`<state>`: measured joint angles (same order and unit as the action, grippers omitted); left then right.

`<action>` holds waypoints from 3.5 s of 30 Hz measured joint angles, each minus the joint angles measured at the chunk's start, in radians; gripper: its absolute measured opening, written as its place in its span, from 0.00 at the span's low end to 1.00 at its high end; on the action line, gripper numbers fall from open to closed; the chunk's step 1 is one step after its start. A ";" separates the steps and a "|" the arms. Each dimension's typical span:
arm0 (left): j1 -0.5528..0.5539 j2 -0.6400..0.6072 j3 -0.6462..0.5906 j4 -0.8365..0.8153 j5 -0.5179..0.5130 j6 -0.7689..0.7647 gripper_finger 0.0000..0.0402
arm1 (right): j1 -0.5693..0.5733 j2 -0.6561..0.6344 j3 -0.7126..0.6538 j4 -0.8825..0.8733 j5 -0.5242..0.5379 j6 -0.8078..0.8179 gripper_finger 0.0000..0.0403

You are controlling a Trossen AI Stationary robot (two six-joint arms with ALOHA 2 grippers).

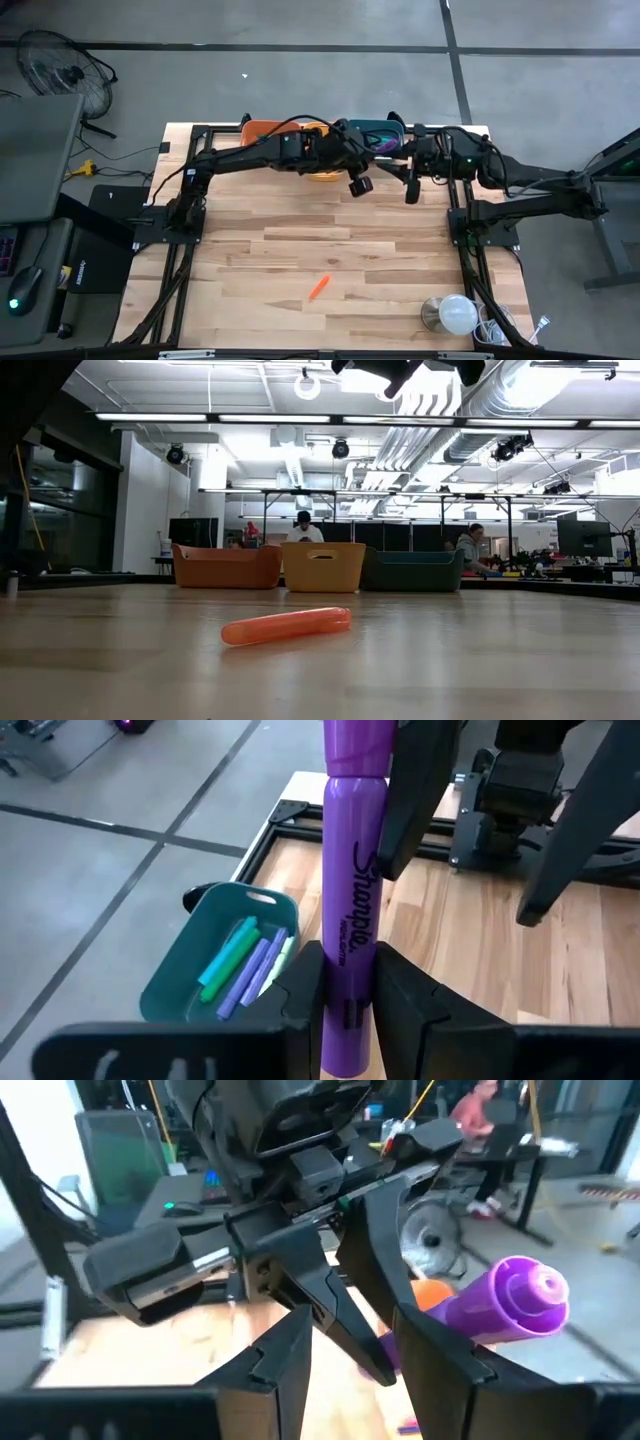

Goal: Pick & Place Markers
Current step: Put the dark purple highlighter into the blue bin

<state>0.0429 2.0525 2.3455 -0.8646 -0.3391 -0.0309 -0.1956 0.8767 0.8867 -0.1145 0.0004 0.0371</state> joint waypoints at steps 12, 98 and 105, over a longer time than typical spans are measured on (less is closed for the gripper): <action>0.008 0.000 0.000 0.004 0.007 0.001 0.14 | -0.002 0.000 0.000 -0.195 0.075 0.062 0.33; 0.175 -0.657 -1.086 0.152 0.163 -0.112 0.44 | -0.495 1.025 0.842 -0.963 0.099 -0.461 0.14; 0.173 -0.890 -1.371 0.437 0.249 -0.212 0.44 | -0.491 1.122 0.832 -1.022 0.158 -0.537 0.14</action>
<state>0.2159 1.1625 0.9750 -0.4274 -0.0904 -0.2432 -0.6865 1.9984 1.7184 -1.1362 0.1584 -0.4997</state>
